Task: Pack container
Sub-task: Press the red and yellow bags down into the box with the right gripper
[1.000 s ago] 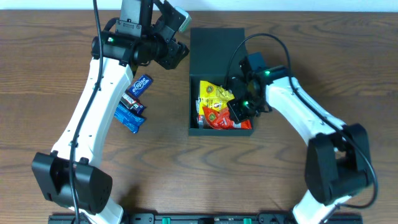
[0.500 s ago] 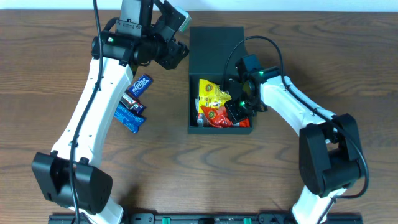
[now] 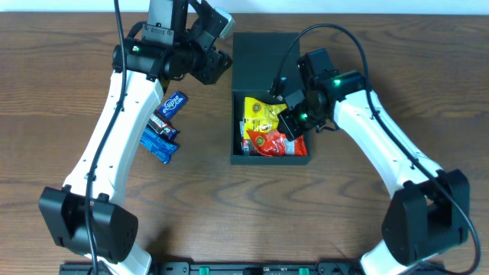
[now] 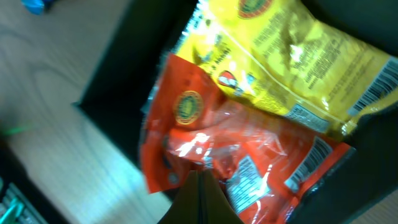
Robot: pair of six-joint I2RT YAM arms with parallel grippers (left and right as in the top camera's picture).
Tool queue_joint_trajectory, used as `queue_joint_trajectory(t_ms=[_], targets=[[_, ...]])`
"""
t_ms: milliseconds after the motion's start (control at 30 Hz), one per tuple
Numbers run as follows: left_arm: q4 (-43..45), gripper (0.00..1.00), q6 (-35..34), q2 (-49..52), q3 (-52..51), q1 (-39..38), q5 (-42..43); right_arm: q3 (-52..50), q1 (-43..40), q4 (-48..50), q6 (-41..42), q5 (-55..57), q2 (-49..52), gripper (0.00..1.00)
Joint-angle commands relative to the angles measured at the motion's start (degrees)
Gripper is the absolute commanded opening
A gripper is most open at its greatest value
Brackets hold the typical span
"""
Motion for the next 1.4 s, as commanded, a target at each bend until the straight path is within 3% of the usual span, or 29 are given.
queue_joint_trajectory(t_ms=[0,400,833,1367], targets=[[0.4,0.55,-0.2,0.6,0.0,0.2,-0.2,-0.7,1.1,0.2,-2.1,-4.2,1.0,0.02],[0.4,0.56,-0.2,0.6,0.0,0.3,-0.2,-0.8,5.0,0.2,-2.9,-3.9,8.0,0.02],[-0.1,0.56,-0.4,0.6,0.0,5.2,-1.0,-0.9,4.5,-2.4,-2.3,2.5,7.6,0.02],[0.0,0.61,-0.4,0.6,0.0,5.5,-1.0,-4.2,5.2,3.0,-2.3,-0.3,12.8,0.02]])
